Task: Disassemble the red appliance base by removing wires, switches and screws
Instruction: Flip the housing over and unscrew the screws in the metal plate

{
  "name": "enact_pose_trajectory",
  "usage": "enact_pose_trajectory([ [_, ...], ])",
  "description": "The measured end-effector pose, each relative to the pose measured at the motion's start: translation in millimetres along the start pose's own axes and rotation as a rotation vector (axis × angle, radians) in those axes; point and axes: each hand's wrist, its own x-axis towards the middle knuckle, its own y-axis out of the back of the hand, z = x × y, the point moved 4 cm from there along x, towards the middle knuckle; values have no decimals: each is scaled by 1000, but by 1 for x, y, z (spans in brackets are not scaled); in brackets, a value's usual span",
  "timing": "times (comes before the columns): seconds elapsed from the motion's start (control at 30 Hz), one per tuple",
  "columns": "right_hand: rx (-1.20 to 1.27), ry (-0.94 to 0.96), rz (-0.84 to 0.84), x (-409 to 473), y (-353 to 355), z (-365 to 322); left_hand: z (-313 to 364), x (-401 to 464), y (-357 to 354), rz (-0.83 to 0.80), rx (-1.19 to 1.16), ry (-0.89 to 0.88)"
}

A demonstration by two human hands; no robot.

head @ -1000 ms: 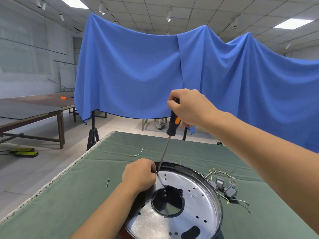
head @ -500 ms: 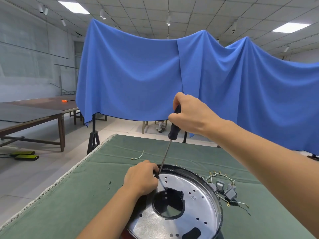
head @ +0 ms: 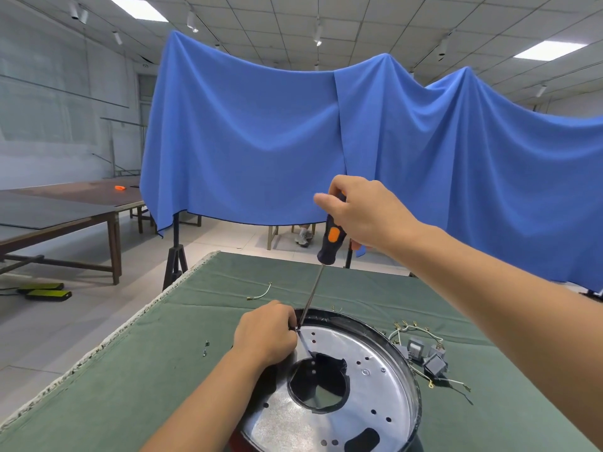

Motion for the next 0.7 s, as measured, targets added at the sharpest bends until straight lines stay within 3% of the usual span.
enact_pose_trajectory([
  [0.2, 184, -26, -130, 1, 3, 0, 0, 1, 0, -4, 2, 1],
  [0.33, 8, 2, -65, 0, 2, 0, 0, 1, 0, -3, 2, 3],
  [0.53, 47, 22, -77, -4, 3, 0, 0, 1, -2, -3, 0, -11],
  [0.7, -40, 53, 40, -9, 3, 1, 1, 1, -2, -4, 1, -41],
])
